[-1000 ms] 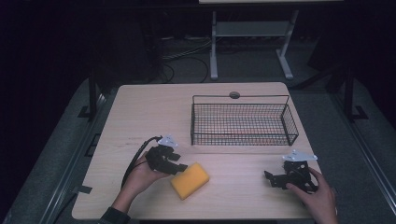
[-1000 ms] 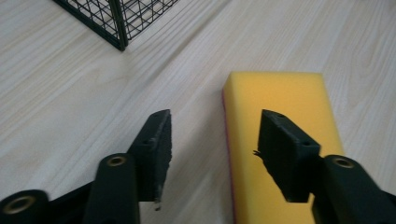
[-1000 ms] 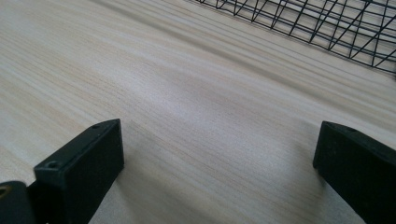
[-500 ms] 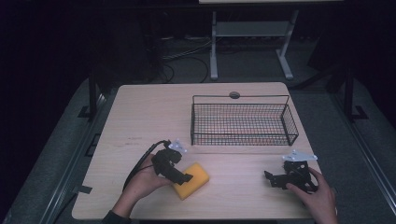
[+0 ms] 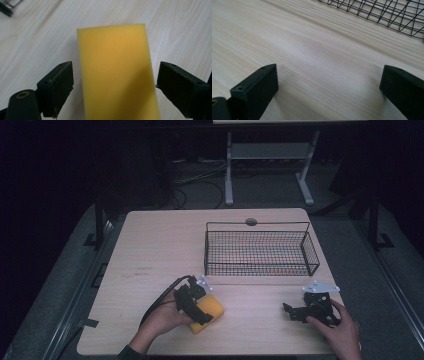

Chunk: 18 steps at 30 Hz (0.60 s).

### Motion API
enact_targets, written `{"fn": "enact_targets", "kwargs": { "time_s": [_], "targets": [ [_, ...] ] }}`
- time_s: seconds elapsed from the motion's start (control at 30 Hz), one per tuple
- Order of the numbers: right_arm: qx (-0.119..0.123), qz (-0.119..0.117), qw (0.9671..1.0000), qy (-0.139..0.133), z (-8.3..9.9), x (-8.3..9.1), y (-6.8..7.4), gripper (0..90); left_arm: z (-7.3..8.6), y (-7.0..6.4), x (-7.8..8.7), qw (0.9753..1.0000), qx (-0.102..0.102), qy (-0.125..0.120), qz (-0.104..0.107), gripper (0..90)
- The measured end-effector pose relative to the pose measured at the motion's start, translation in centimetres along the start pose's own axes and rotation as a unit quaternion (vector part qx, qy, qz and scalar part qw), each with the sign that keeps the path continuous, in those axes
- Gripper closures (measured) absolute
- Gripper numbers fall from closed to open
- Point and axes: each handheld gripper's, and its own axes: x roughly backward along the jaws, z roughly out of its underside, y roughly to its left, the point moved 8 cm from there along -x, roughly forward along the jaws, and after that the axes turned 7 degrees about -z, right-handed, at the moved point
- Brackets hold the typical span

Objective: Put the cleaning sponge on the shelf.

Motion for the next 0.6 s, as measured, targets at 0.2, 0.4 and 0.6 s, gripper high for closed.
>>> {"fn": "enact_targets", "kwargs": {
  "time_s": [0.2,0.4,0.6],
  "targets": [
    [0.000,0.000,1.0000,0.000,0.0,0.0,0.0,1.2,0.1,-0.2,-1.0,0.9999,-0.006,0.015,0.000,13.2],
    [0.000,0.000,1.0000,0.000,0.0,0.0,0.0,1.2,0.4,-0.3,-1.6,0.9996,-0.010,0.025,-0.002,13.2],
    [0.000,0.000,1.0000,0.000,0.0,0.0,0.0,1.2,0.6,-0.3,-2.2,0.9993,-0.012,0.034,-0.006,13.2]
  ]
}}
